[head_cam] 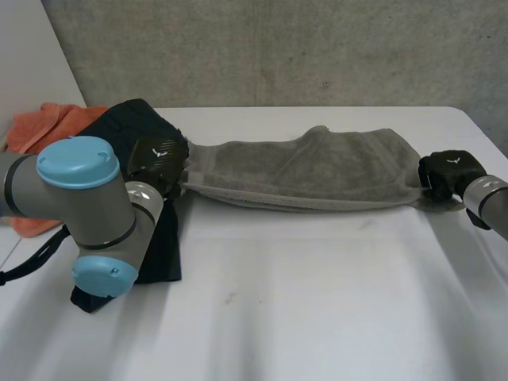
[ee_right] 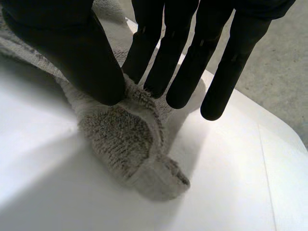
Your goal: Fold the laundry.
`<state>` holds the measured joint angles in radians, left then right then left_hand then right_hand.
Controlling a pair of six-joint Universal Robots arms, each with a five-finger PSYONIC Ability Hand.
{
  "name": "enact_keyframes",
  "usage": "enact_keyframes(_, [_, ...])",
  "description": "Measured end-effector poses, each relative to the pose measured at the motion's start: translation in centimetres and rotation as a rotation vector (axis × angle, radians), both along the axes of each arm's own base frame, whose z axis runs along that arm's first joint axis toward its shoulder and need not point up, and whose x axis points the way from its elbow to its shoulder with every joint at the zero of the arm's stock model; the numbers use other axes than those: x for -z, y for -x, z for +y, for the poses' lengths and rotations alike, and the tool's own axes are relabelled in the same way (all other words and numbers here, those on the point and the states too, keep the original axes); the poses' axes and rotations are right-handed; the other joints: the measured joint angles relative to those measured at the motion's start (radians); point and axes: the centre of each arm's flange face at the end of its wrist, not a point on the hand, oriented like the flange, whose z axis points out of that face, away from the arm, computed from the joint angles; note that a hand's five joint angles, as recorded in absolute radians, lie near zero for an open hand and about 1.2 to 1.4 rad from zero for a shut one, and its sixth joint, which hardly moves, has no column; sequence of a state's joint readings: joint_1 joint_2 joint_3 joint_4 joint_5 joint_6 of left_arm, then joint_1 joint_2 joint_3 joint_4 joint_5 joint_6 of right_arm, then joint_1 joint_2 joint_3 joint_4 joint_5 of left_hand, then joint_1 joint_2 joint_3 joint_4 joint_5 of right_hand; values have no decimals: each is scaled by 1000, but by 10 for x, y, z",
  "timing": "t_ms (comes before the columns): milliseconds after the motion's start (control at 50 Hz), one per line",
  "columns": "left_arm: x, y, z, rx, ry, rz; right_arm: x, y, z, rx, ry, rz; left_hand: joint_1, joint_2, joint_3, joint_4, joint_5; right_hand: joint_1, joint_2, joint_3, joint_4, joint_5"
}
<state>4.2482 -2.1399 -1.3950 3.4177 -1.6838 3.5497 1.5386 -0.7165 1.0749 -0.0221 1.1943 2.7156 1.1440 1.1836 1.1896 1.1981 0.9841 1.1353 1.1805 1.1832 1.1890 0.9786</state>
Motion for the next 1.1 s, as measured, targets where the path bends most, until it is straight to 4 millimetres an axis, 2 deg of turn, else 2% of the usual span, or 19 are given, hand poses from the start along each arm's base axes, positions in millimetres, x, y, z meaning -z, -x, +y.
enact_keyframes(120, [1, -4, 4, -9, -31, -16, -13, 5, 5, 3, -24, 6, 0, 0, 0, 0, 0, 0, 0, 5, 6, 0])
enact_keyframes(180, [1, -10, 15, -13, -83, -38, -26, 12, 16, 1, -77, 27, 0, 0, 0, 0, 0, 0, 0, 5, 6, 0])
enact_keyframes(200, [1, -12, 19, -13, -101, -46, -34, 17, 26, -4, -122, 51, 0, 0, 0, 0, 0, 0, 0, 5, 6, 0])
enact_keyframes(260, [2, -20, 39, -6, -195, -90, -49, 31, 49, -28, -232, 139, 0, 0, 0, 0, 0, 0, 0, 5, 6, 1])
enact_keyframes(320, [5, -26, 56, 5, -274, -129, -57, 41, 65, -52, -303, 213, 0, 0, 0, 0, 0, 0, 0, 5, 6, 4])
enact_keyframes(360, [10, -33, 79, 25, -381, -186, -66, 55, 84, -95, -400, 323, 0, 2, 0, 0, 0, 0, 0, 5, 6, 4])
enact_keyframes(420, [17, -39, 102, 52, -497, -254, -73, 66, 99, -132, -489, 420, 0, 6, 0, 0, 0, 0, 0, 5, 7, 4])
enact_keyframes(520, [25, -42, 115, 78, -602, -329, -75, 74, 102, -130, -513, 488, 0, 6, 0, 0, 0, 0, 0, 5, 7, 4])
enact_keyframes(580, [27, -38, 110, 78, -610, -344, -72, 72, 96, -115, -475, 500, 0, 6, 0, 0, 0, 0, 0, 5, 7, 4])
enact_keyframes(640, [25, -31, 96, 67, -575, -327, -66, 64, 88, -106, -417, 500, 0, 6, 0, 0, 0, 0, 0, 5, 7, 10])
enact_keyframes(740, [17, -15, 60, 27, -456, -252, -55, 48, 67, -84, -277, 469, 0, 8, 0, 0, 0, 0, 0, 5, 7, 23])
enact_keyframes(780, [13, -8, 40, 0, -390, -212, -51, 40, 54, -66, -192, 443, 0, 9, 0, 0, 0, 0, 0, 5, 7, 25])
enact_keyframes(880, [8, 2, 5, -70, -287, -161, -45, 26, 23, -20, 9, 371, 0, 9, 0, 0, 0, 0, 0, 5, 7, 25])
enact_keyframes(980, [9, 7, -15, -124, -237, -147, -42, 14, -4, 9, 175, 298, 0, 9, 0, 0, 0, 0, 0, 5, 7, 25])
enact_keyframes(1100, [14, 14, -29, -142, -199, -146, -34, -2, -25, 4, 278, 239, 0, 9, 0, 0, 0, 0, 0, 5, 9, 25])
